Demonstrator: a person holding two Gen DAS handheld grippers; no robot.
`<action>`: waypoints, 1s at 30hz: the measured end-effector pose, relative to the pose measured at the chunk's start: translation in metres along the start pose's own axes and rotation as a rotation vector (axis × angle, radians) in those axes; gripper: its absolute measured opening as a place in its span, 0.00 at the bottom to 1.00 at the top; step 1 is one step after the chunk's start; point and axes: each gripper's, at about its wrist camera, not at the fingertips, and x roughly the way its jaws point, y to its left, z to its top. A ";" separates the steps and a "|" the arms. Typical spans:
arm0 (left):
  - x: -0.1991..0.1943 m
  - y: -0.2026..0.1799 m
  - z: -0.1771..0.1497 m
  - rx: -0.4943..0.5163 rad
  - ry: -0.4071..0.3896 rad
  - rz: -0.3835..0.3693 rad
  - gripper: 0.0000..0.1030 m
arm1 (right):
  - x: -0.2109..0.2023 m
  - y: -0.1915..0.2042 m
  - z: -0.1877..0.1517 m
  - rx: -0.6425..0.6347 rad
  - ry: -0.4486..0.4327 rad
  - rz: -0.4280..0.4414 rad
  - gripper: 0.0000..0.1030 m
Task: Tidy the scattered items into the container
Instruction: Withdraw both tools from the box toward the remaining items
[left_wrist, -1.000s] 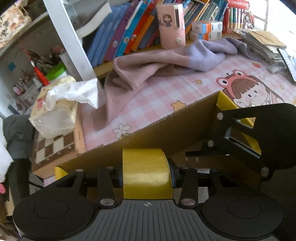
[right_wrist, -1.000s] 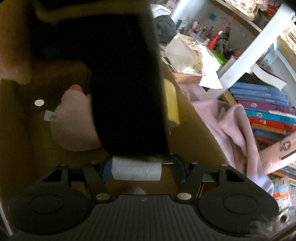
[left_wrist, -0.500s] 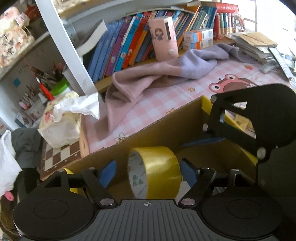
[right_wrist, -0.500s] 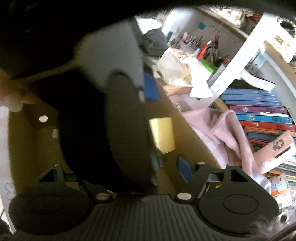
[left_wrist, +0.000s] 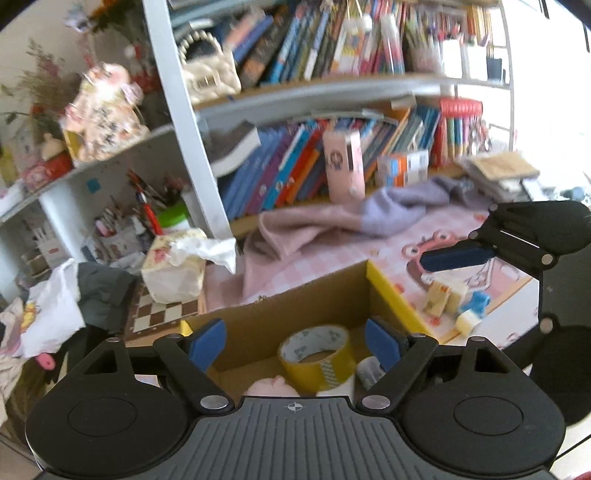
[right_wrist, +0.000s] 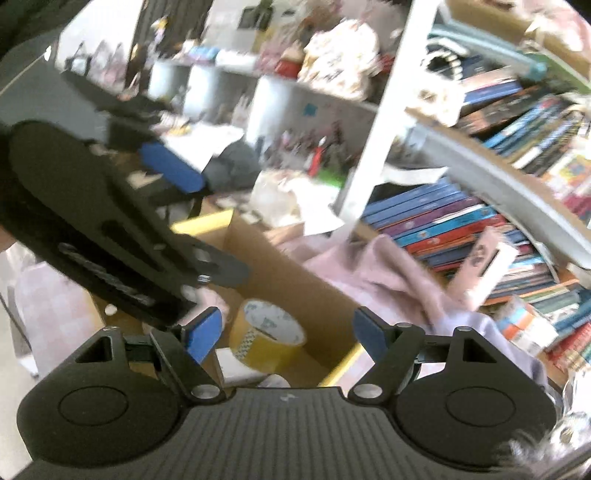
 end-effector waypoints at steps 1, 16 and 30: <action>-0.009 -0.003 -0.001 -0.002 -0.016 0.004 0.85 | -0.010 0.000 -0.001 0.012 -0.013 -0.009 0.75; -0.125 -0.048 -0.056 -0.135 -0.140 0.086 0.91 | -0.153 0.024 -0.050 0.173 -0.138 -0.179 0.75; -0.174 -0.071 -0.127 -0.303 -0.083 0.129 0.95 | -0.219 0.069 -0.124 0.324 -0.058 -0.278 0.77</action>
